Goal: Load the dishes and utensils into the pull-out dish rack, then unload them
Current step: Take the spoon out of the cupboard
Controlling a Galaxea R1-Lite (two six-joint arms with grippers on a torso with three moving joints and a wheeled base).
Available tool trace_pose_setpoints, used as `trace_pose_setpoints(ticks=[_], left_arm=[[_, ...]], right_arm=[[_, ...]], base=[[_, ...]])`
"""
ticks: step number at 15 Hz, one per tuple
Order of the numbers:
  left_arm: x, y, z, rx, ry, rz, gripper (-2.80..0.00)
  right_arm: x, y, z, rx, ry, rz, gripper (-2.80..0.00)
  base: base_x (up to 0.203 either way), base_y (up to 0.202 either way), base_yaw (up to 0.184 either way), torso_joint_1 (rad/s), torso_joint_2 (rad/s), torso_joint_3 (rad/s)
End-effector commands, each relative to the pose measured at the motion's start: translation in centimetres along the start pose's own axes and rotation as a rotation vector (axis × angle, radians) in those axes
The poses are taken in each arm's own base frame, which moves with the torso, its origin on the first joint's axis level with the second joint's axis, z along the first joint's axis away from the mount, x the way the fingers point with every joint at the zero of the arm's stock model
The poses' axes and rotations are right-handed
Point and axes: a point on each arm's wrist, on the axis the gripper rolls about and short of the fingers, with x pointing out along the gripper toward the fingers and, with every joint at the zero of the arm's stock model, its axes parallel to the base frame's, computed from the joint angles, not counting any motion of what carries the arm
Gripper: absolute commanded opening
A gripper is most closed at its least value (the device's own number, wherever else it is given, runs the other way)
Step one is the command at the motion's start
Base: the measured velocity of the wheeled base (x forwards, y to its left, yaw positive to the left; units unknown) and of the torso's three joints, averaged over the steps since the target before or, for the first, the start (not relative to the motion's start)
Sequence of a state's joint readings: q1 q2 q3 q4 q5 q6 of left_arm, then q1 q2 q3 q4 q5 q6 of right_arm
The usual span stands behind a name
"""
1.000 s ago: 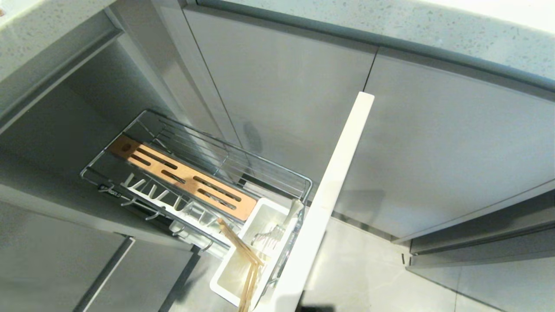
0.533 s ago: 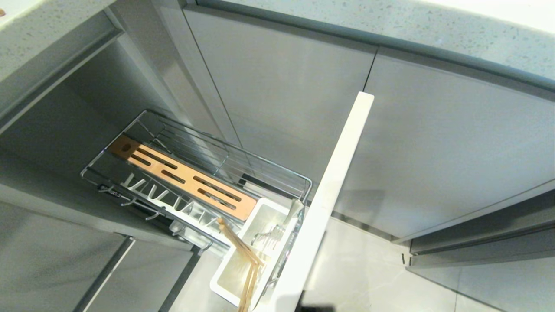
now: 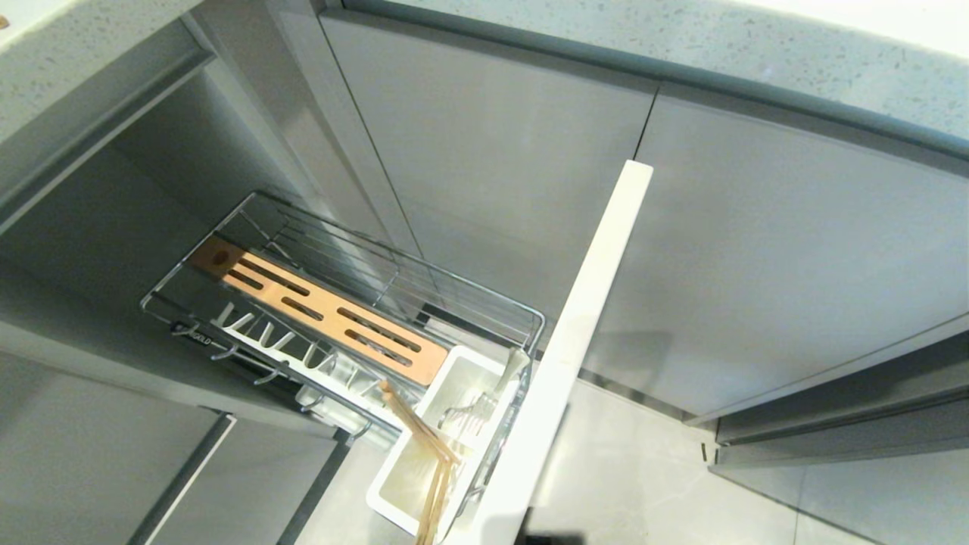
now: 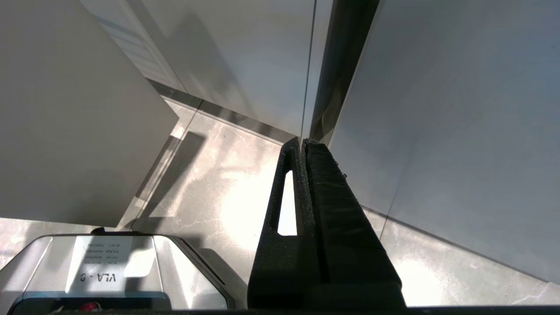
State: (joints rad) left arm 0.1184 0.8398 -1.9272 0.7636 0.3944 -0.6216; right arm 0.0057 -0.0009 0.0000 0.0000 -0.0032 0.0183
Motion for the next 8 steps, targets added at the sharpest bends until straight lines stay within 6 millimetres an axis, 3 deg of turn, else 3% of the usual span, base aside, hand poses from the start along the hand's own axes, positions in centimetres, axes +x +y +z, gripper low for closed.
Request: trace_pose_setpoints(ticks=[1,8], left_arm=[[0.3,-0.2,0.2,-0.018,-0.057,0.032,-2.8],[3.3,-1.0,0.1,-0.093,-0.317,0.198,-2.8]], right_arm=[[0.0,0.0,0.0,0.0,0.002,0.0,-2.8],[0.0,0.0,0.0,0.0,0.002,0.0,-2.8]], base=[[0.0,0.0,0.0,0.0,0.0,0.0],[0.0,0.0,0.0,0.0,0.0,0.0]])
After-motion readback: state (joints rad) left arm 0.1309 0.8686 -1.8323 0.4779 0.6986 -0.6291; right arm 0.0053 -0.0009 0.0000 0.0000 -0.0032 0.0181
